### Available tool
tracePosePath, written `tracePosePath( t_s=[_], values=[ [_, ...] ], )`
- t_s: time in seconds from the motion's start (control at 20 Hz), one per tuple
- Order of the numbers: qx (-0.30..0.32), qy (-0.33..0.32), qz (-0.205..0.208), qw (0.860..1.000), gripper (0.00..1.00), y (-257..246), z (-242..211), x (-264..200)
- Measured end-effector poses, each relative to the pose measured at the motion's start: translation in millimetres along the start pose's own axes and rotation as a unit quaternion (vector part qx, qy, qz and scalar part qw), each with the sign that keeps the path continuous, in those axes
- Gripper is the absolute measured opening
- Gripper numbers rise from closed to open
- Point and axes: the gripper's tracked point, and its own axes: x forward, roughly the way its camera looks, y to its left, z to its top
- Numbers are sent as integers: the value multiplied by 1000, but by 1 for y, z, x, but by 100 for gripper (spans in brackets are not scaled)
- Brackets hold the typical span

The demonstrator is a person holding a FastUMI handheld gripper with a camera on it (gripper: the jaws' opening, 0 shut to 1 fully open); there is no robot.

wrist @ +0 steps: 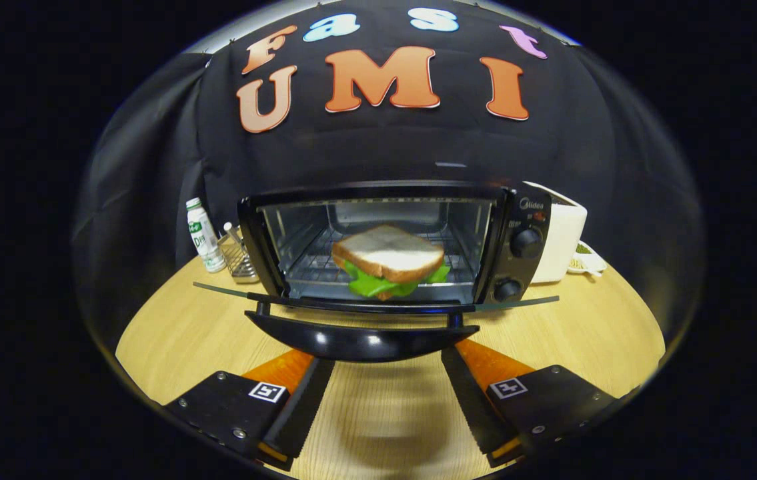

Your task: Open the toaster oven, put the food inside, and close the toaster oven door.

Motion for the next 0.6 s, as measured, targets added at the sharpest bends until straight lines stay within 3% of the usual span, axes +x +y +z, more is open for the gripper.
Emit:
tracePosePath(
  t_s=[0.4,0.6],
  values=[
    [-9,-59,-20,998,97,-4,66,16],
    [-1,-130,-7,991,97,2,115,2]
  ],
)
